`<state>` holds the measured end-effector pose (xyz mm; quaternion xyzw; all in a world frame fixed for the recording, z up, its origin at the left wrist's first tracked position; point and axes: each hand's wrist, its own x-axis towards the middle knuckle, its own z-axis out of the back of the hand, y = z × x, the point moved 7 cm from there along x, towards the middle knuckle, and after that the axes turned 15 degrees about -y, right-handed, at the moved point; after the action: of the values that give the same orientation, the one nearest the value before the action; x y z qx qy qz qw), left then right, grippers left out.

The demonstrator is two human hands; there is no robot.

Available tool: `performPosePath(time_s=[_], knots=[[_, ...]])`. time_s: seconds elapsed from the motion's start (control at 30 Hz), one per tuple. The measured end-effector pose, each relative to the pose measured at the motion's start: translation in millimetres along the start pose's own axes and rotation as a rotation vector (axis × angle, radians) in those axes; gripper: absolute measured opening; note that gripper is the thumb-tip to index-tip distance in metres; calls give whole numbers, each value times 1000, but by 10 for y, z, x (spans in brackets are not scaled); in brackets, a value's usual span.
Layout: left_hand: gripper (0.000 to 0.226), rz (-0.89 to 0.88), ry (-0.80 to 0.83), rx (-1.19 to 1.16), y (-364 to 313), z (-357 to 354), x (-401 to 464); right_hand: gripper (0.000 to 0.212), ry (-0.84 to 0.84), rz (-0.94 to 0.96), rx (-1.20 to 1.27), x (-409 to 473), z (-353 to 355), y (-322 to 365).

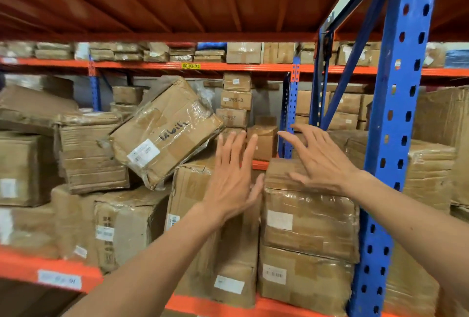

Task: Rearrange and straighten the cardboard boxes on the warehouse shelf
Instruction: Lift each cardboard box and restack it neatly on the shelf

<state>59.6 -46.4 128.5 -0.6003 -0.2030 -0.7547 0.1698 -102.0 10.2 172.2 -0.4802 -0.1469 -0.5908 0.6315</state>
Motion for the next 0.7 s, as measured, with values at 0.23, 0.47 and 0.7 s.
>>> performPosePath(time_s=[0.23,0.47,0.7], knots=[[100,262,-187,239,1053,966,253,112,-172,240,43,1337,356,835],[165,584,302,285,1982,1051,-387,121,-40,545,-192,1925,172,1613],[170,581,259,345,1987,877,-258,166,85,645,-182,2177,19,1707]])
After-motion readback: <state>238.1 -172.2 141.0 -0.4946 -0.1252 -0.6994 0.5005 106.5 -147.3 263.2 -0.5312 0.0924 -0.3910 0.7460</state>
